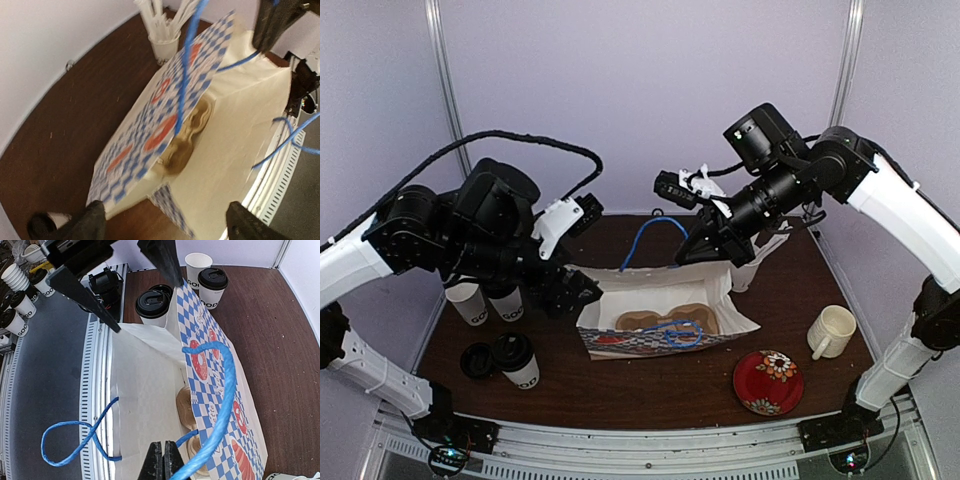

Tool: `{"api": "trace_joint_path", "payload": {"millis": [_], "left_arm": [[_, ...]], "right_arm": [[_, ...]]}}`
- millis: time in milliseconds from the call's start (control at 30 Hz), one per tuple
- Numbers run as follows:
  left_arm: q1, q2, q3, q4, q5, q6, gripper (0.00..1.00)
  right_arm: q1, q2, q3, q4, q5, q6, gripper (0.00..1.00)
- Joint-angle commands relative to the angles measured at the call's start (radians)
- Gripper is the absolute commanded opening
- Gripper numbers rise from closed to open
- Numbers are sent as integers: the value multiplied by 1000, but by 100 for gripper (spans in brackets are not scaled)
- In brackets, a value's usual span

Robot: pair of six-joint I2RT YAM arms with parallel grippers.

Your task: Pack the takeout coffee

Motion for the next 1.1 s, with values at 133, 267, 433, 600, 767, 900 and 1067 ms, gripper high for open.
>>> {"api": "trace_joint_path", "payload": {"millis": [133, 267, 433, 600, 767, 900, 1067], "left_arm": [[5, -47, 16, -749, -182, -434, 98], [147, -56, -87, -783, -50, -530, 98], [194, -80, -169, -691, -19, -593, 98], [281, -76, -258, -614, 49, -574, 98], [322, -50, -306, -542, 83, -552, 97], [347, -30, -337, -483, 124, -542, 95], [370, -1, -353, -475, 120, -537, 94]], "right_arm": [[-5, 29, 65, 6, 16, -1, 0], [-5, 38, 78, 8, 24, 5, 0], [-5, 44, 79, 5, 28, 3, 0], [-5, 49, 84, 2, 22, 2, 0], [-5, 56, 96, -1, 19, -1, 0], [-5, 62, 101, -4, 19, -2, 0], [-5, 66, 101, -7, 14, -4, 0]]}}
